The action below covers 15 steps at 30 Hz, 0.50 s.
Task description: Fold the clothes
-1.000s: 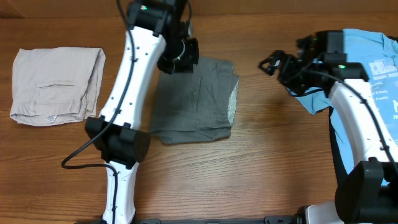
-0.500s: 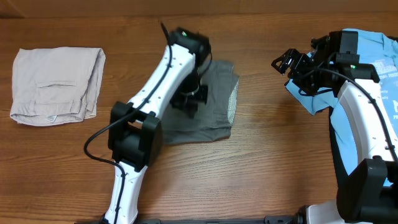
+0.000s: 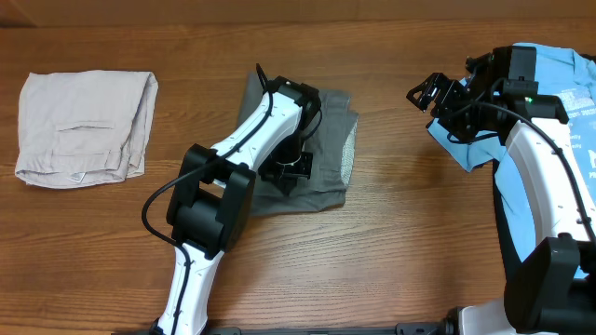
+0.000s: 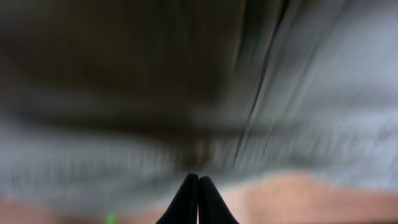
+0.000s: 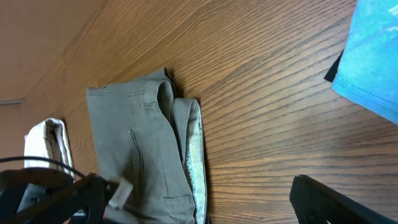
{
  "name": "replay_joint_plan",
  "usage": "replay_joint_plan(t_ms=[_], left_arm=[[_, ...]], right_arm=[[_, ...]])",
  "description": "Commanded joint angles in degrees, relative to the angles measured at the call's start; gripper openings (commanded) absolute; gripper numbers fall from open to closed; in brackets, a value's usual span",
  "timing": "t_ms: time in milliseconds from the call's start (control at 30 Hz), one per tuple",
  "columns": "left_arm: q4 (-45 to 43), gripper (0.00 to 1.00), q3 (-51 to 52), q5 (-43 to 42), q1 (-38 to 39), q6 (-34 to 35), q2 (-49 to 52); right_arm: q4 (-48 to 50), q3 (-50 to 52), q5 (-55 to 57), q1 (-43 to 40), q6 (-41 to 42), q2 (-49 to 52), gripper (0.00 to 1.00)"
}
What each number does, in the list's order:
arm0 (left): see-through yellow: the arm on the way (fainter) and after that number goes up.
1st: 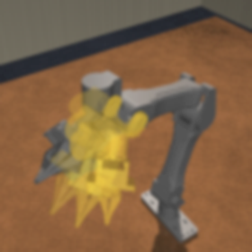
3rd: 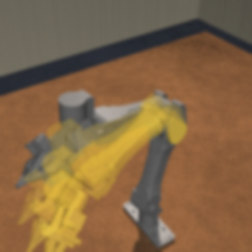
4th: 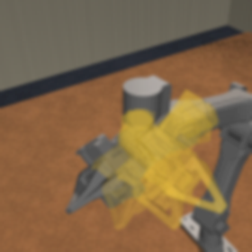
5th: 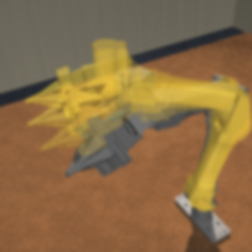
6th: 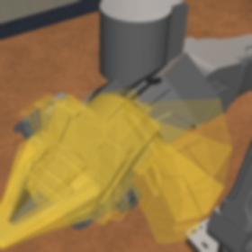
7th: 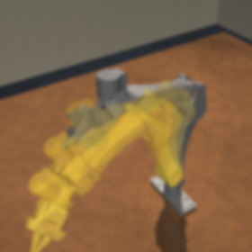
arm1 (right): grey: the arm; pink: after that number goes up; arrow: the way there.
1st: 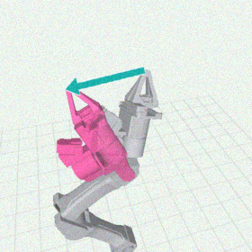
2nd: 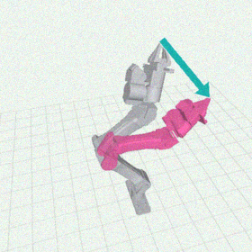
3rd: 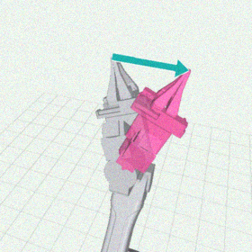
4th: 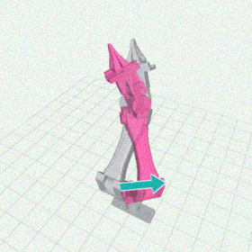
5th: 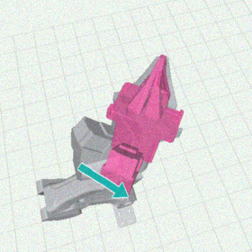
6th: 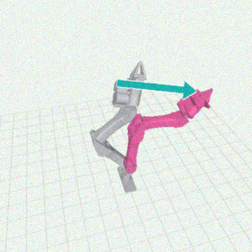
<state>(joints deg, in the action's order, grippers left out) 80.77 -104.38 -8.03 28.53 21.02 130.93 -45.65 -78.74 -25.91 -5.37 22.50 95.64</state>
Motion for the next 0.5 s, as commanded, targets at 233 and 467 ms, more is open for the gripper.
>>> replay_joint_plan(t_ms=[233, 467], left_arm=[[-10.1, 0.04, 16.0, 7.0, 0.8, 4.3, -18.0], [-21.0, 0.04, 30.0, 5.2, 0.3, 4.3, -21.8]], right_arm=[[0.3, 0.0, 0.4, -0.1, 0.1, 0.2, 1.00], [0.3, 0.0, 0.4, -0.1, 0.0, 0.2, 1.00]])
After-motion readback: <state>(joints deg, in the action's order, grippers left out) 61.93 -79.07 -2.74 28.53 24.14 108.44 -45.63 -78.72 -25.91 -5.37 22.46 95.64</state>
